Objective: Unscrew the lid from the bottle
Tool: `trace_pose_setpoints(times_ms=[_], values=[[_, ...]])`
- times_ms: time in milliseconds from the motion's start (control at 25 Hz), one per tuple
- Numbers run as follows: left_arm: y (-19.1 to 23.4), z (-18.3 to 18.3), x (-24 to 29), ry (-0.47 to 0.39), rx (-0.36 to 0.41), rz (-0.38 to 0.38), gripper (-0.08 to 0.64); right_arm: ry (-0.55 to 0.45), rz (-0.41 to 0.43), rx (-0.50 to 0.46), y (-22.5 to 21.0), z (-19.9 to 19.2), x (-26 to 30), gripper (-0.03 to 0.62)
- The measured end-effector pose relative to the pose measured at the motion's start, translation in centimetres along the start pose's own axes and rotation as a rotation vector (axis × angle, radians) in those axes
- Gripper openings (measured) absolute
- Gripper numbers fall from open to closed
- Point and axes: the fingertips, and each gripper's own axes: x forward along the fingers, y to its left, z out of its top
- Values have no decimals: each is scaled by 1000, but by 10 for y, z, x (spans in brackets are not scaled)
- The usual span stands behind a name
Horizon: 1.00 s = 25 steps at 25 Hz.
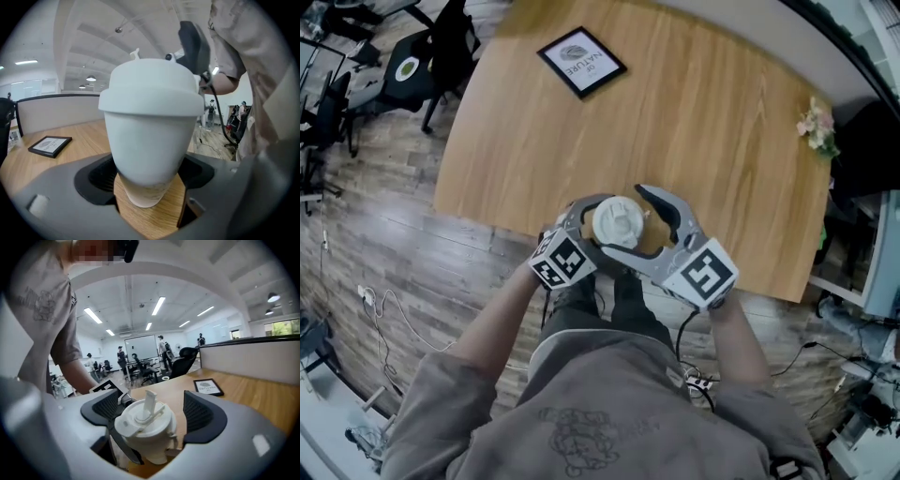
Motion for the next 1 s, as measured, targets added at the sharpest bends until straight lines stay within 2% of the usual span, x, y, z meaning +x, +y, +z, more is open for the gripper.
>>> trace_pose_setpoints(times_ms=[160, 240, 360, 480, 560, 600, 720, 880, 1000], values=[[3, 4, 3, -20, -20, 52, 391, -11, -193, 8, 2, -15, 0, 440], [2, 4, 2, -21, -15, 64, 391, -4, -246, 9, -1, -21, 4, 440], [2, 4, 2, -13, -13, 72, 391, 17, -256, -17, -3, -26, 9, 437], [2, 3, 3, -2, -8, 68, 391, 13, -218, -25, -1, -25, 11, 428], [1, 2, 3, 0, -4, 59, 391, 22, -154, -49, 1, -24, 12, 426], [0, 3, 3, 1, -1, 52, 390, 36, -103, -91, 3, -23, 12, 425], [-2, 3, 5, 11, 18, 17, 390, 51, 106, -240, 10, -24, 10, 423], [0, 2, 4, 24, 34, -23, 390, 102, 368, -258, 15, -26, 12, 423], [0, 1, 3, 21, 36, -27, 390, 149, 475, -255, 16, -29, 13, 423]])
